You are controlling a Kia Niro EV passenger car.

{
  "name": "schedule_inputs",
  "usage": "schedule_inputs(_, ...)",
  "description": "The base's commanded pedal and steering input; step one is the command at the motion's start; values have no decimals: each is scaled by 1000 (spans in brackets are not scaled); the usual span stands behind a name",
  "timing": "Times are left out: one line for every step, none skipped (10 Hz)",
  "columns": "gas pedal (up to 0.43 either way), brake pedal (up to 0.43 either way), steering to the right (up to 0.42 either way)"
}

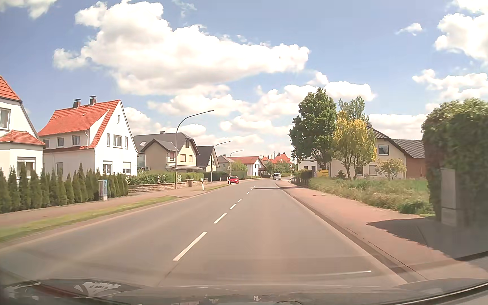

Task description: Follow the waypoints while adhering to traffic rules and regulations

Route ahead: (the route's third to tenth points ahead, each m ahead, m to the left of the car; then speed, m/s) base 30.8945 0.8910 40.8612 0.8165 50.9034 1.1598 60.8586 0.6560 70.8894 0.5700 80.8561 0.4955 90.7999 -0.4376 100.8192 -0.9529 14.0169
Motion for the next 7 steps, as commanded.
schedule_inputs(157,0,-3)
schedule_inputs(157,0,-3)
schedule_inputs(157,0,-3)
schedule_inputs(157,0,-3)
schedule_inputs(150,0,-2)
schedule_inputs(150,0,-2)
schedule_inputs(150,0,-2)
